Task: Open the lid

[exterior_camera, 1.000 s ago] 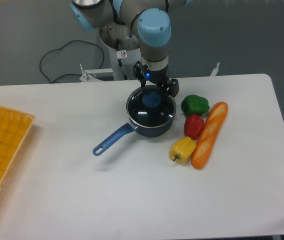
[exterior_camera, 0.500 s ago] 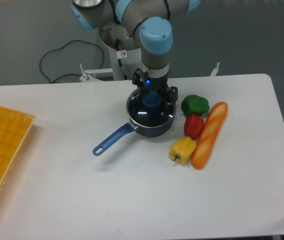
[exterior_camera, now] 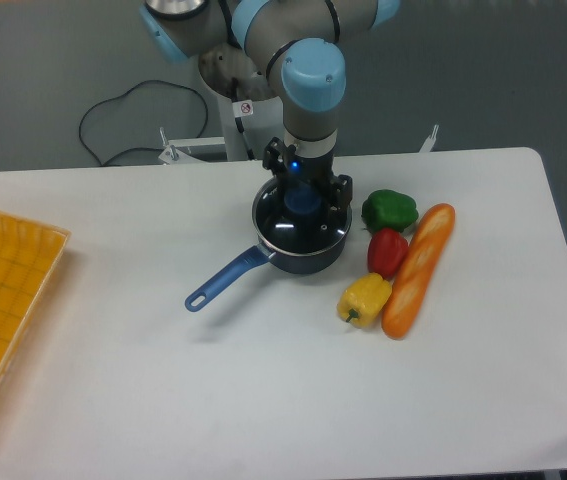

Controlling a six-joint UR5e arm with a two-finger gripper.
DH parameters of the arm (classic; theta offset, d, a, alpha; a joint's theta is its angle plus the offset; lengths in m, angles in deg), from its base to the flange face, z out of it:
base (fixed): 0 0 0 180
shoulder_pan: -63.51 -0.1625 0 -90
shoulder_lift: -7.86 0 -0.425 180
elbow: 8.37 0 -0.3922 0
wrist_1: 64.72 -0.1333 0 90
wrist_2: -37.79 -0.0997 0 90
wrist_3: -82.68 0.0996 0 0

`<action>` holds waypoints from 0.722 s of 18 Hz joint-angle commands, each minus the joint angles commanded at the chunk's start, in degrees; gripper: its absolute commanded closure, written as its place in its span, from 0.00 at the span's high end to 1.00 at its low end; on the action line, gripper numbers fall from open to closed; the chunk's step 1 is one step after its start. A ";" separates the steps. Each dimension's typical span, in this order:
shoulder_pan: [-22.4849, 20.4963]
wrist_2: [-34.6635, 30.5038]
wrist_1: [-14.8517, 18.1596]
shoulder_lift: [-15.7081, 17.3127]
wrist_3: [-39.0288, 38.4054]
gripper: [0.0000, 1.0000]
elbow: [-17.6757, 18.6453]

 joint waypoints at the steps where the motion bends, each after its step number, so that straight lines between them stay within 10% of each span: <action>1: -0.09 0.00 -0.70 0.09 0.00 1.00 0.52; 13: -0.09 0.00 -1.41 0.00 0.70 0.93 1.06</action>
